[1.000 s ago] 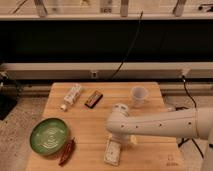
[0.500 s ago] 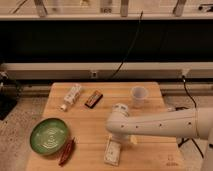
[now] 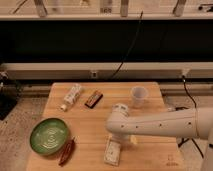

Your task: Wipe the white sponge on the table

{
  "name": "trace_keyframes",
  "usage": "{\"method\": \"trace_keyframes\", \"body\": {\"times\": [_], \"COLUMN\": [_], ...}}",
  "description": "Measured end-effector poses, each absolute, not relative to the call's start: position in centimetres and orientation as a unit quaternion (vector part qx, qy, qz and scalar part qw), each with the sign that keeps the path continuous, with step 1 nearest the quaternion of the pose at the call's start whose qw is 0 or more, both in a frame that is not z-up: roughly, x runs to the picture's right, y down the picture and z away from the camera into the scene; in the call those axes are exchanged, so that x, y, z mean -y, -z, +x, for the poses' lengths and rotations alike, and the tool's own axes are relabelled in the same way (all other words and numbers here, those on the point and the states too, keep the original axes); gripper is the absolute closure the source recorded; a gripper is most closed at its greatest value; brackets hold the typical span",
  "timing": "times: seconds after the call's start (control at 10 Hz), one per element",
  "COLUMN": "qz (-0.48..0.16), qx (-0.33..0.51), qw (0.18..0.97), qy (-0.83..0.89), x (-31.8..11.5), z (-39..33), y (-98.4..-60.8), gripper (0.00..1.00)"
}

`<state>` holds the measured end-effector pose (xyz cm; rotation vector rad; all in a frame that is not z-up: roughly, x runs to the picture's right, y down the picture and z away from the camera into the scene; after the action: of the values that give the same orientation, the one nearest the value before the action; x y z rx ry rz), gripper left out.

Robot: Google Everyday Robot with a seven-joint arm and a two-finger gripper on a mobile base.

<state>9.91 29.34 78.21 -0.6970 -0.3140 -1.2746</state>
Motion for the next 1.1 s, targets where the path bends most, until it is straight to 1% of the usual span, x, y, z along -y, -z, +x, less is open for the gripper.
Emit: {"method": "trace_keyframes", "body": {"times": [0.4, 0.6, 0.8, 1.1], "qz": [-0.316, -0.298, -0.281, -0.278], "qx": [0.149, 0.185, 0.218, 0.239], "qw": [0.737, 0.748, 0.755, 0.756], "qy": [0.578, 0.563, 0.551, 0.543], "x": [-29.3, -28.2, -26.0, -24.9], "z": [10.0, 10.4, 10.4, 10.5], "y": [-78.0, -76.5, -74.2, -73.0], "gripper": [0.2, 0.2, 0.2, 0.2]}}
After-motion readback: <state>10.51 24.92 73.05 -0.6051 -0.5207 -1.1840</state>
